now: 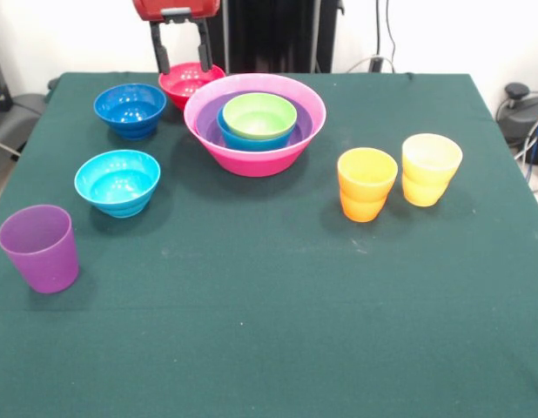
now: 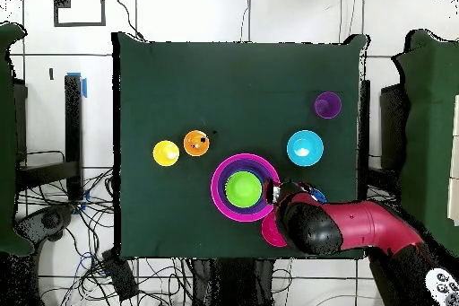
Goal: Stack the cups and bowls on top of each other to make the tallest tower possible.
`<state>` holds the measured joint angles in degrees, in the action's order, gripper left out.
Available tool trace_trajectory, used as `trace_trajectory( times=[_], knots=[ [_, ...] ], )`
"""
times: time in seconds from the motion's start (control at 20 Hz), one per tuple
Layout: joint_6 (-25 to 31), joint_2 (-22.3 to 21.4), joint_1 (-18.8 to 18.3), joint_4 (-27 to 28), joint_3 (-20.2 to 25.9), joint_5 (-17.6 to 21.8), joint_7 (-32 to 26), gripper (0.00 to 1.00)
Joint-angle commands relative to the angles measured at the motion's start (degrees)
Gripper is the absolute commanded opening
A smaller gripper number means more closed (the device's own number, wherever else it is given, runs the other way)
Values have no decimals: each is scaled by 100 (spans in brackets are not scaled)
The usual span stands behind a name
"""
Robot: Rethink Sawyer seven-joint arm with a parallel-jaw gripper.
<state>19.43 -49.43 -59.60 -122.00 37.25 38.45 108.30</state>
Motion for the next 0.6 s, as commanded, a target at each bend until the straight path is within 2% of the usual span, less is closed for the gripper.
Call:
trace_trajectory(
  times=[0.05,0.6],
  knots=[
    [475,292,11,-180,252,152,-592,100],
    [800,203,-381,-156,436,154,-1018,100]
  ],
)
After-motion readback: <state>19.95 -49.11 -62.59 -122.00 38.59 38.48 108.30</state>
